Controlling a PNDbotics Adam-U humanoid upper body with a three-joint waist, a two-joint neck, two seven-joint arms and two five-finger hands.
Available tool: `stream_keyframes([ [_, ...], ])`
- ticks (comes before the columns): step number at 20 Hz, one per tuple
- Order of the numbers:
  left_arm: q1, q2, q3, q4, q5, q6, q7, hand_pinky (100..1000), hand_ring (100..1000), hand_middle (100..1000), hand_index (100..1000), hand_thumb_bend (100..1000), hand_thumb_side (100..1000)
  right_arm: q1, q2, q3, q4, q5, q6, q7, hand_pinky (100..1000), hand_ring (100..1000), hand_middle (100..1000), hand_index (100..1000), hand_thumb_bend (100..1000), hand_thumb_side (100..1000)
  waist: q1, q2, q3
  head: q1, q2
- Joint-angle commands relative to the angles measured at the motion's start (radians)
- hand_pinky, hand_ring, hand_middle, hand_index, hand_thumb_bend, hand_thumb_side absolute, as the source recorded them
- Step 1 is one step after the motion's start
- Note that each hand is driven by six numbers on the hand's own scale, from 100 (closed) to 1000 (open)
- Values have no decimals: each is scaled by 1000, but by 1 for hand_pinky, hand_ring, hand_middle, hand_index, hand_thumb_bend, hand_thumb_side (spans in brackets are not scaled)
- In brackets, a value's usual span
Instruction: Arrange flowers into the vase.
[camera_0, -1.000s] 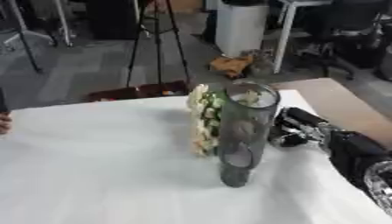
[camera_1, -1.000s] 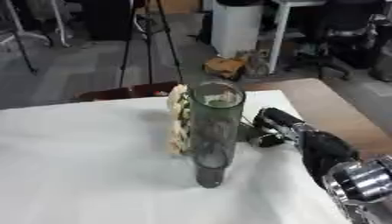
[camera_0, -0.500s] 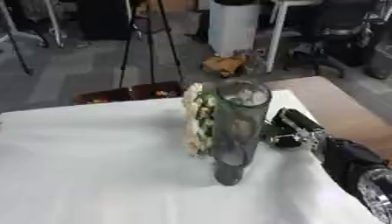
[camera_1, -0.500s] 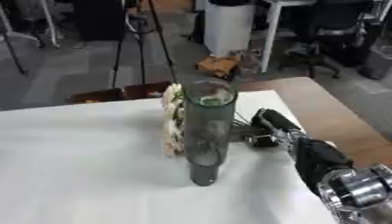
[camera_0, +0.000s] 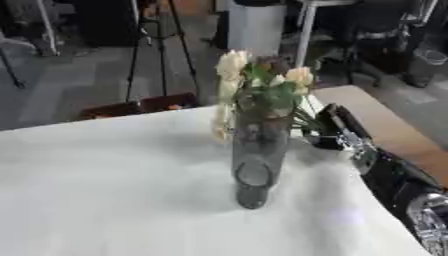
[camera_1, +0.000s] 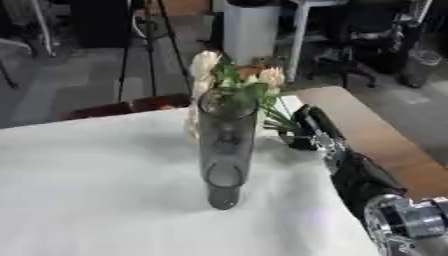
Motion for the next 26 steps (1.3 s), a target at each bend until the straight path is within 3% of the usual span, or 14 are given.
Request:
stream_keyframes([
  [1, -5, 9, 6, -7, 0, -7, 2, 564, 484, 535, 931, 707, 807, -26, -31, -40, -93, -63, 39, 44, 100, 100, 100, 100, 219, 100, -20, -33, -4, 0, 6],
  [5, -5, 10, 7, -3, -2, -10, 3, 564, 484, 535, 932, 708, 808, -51, -35, -74, -195, -123, 95, 113, 100, 100, 100, 100, 195, 100, -30, -39, -19, 4, 5],
  [6, -4, 10, 7, -1, -3, -10, 4, 564, 484, 535, 932, 707, 809, -58, -35, -82, -224, -141, 105, 131, 100, 100, 100, 100, 125, 100, -32, -40, -22, 5, 6],
  [7, -4, 10, 8, 0, -4, -11, 4, 564, 485, 536, 932, 705, 810, -64, -35, -89, -254, -159, 114, 149, 100, 100, 100, 100, 187, 100, -34, -41, -26, 6, 7],
  [11, -2, 9, 8, 6, -6, -13, 7, 564, 485, 536, 933, 702, 814, -87, -22, -104, -369, -230, 143, 220, 100, 100, 100, 100, 173, 100, -43, -46, -39, 7, 10],
  [12, -1, 9, 8, 8, -7, -14, 7, 564, 485, 536, 933, 702, 814, -93, -16, -103, -398, -248, 144, 238, 100, 100, 100, 100, 201, 100, -45, -47, -42, 7, 10],
  [17, 0, 9, 8, 15, -9, -16, 7, 563, 485, 536, 933, 697, 816, -119, 25, -90, -544, -337, 170, 328, 100, 100, 100, 100, 158, 100, -54, -57, -42, 1, 9],
  [26, 12, 9, 7, 28, -12, -18, 8, 563, 485, 536, 935, 686, 826, -159, 134, -65, -769, -483, 289, 449, 100, 100, 100, 100, 125, 100, -72, -80, -41, -11, 9],
])
